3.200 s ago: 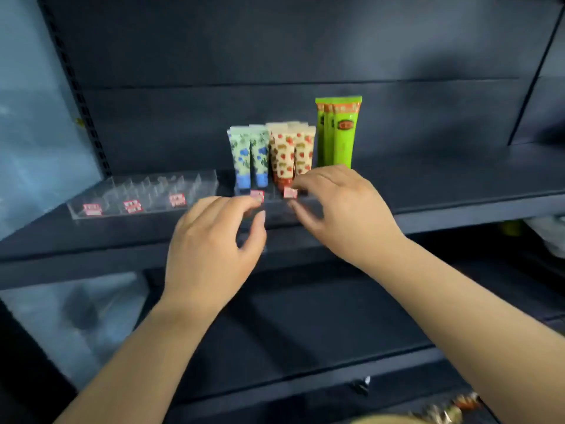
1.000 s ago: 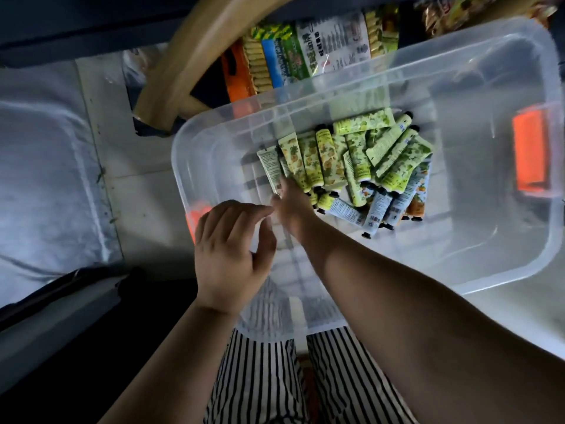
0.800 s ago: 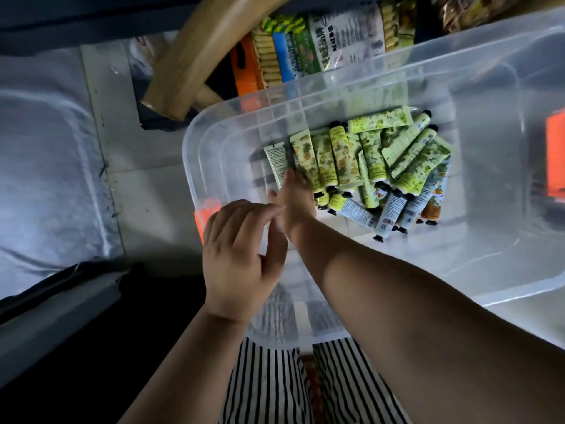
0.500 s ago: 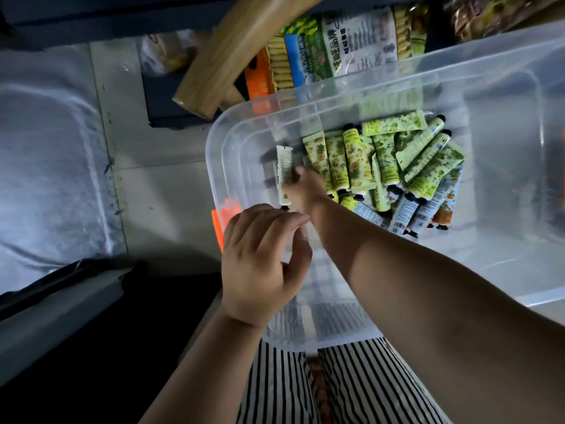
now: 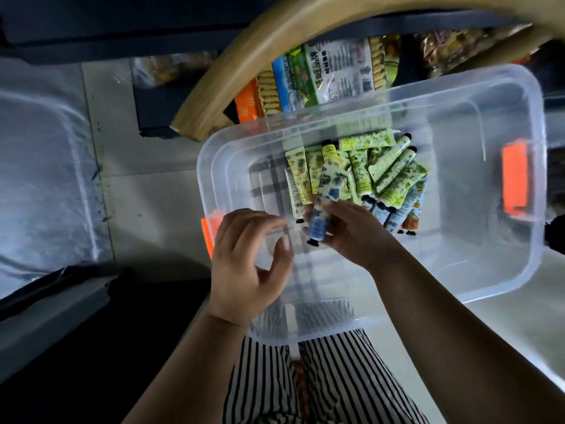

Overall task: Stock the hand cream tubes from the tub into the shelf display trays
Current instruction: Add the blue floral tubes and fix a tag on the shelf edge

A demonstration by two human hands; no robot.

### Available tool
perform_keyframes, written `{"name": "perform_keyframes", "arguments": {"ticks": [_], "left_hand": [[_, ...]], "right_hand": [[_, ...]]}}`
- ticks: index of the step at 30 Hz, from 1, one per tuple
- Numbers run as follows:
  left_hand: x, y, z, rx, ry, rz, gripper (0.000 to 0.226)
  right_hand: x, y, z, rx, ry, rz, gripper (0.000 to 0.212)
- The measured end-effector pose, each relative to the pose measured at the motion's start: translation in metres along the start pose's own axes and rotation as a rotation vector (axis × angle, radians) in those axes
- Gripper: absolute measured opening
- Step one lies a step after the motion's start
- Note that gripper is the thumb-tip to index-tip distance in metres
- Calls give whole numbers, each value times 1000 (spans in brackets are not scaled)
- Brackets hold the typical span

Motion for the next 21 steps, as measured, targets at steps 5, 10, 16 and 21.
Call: {"name": "perform_keyframes", "arguments": {"ticks": [5, 10, 16, 21], "left_hand": [[-37, -58, -3, 840, 159, -295, 9], [-92, -123, -21, 1308, 273, -288, 25], [-154, -170, -24, 1410, -20, -227, 35], [-165, -172, -20, 1400, -39, -281, 24]], "right_hand": [[27, -15, -17, 11, 167, -4, 10], [49, -35, -22, 61, 157, -10, 23], [68, -41, -20, 81, 146, -88, 4], [75, -36, -16, 52, 204, -35, 14]]}}
Point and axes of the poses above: each hand's wrist, its own z-axis towards the middle knuckle, its own x-axis out of the back of the hand, y = z × x, the point moved 9 cm from there along z, towards the middle knuckle, and after that the axes turned 7 degrees about x, right-handed, at the moved point
